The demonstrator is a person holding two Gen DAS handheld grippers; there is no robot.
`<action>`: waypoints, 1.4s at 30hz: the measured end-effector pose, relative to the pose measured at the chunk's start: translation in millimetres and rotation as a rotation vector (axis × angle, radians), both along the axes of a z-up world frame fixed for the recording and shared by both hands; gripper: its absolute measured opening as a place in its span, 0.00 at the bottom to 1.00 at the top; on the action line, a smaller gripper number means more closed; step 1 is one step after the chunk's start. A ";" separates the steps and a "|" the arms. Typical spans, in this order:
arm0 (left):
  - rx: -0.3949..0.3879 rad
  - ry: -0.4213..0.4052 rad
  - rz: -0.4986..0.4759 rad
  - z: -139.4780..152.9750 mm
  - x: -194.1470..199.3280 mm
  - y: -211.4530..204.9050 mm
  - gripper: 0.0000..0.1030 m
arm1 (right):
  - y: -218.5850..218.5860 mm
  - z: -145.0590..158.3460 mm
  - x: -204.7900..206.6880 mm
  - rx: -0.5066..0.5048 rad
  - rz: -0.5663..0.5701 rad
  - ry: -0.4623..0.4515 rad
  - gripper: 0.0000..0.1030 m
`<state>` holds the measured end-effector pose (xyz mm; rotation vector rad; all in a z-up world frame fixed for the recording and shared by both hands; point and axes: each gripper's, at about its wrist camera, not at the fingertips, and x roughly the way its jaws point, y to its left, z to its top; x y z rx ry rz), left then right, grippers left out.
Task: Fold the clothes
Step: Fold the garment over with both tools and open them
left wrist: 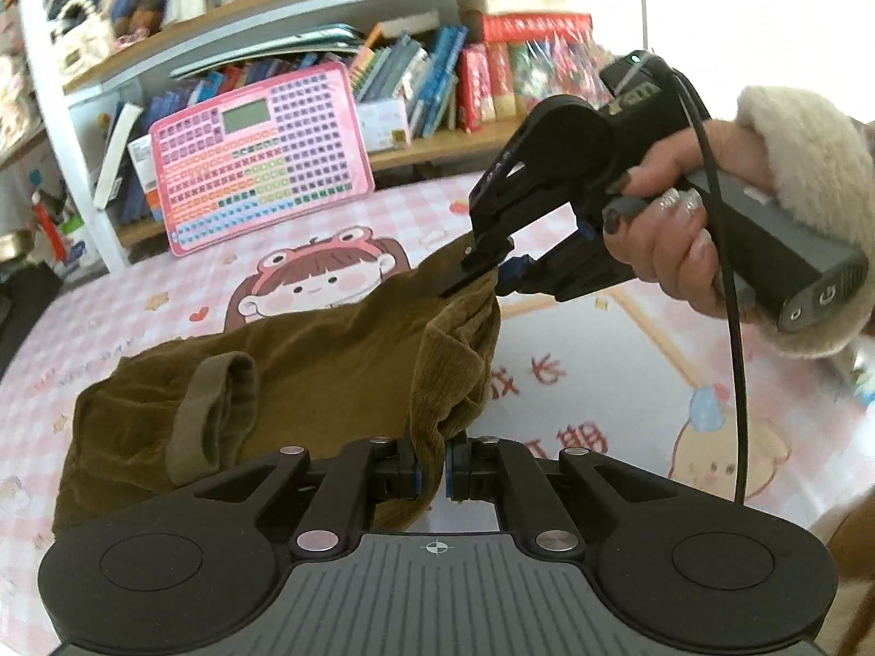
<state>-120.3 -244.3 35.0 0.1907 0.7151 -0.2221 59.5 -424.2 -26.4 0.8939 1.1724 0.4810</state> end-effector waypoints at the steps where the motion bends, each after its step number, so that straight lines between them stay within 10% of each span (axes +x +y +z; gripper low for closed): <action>1: -0.028 -0.002 0.009 2.3 -0.3 4.6 0.06 | -0.3 2.0 -0.1 0.000 0.000 -0.006 0.10; 17: -0.494 -0.039 0.203 22.8 -4.3 119.8 0.06 | 110.9 76.8 10.1 0.005 0.123 -0.212 0.10; 26: -0.566 0.068 0.258 -3.4 1.9 213.6 0.07 | 228.7 67.8 10.6 -0.128 0.160 -0.228 0.13; 31: -0.550 0.147 0.283 -24.9 -8.8 262.1 0.22 | 277.4 45.2 7.0 -0.219 0.126 -0.215 0.35; 37: -0.562 0.147 0.211 -27.5 -4.0 302.5 0.36 | 269.0 47.9 -28.6 -0.217 0.031 -0.255 0.44; 42: -0.617 0.147 0.100 -24.8 28.8 312.3 0.43 | 241.3 64.0 -86.0 -0.448 -0.048 -0.411 0.51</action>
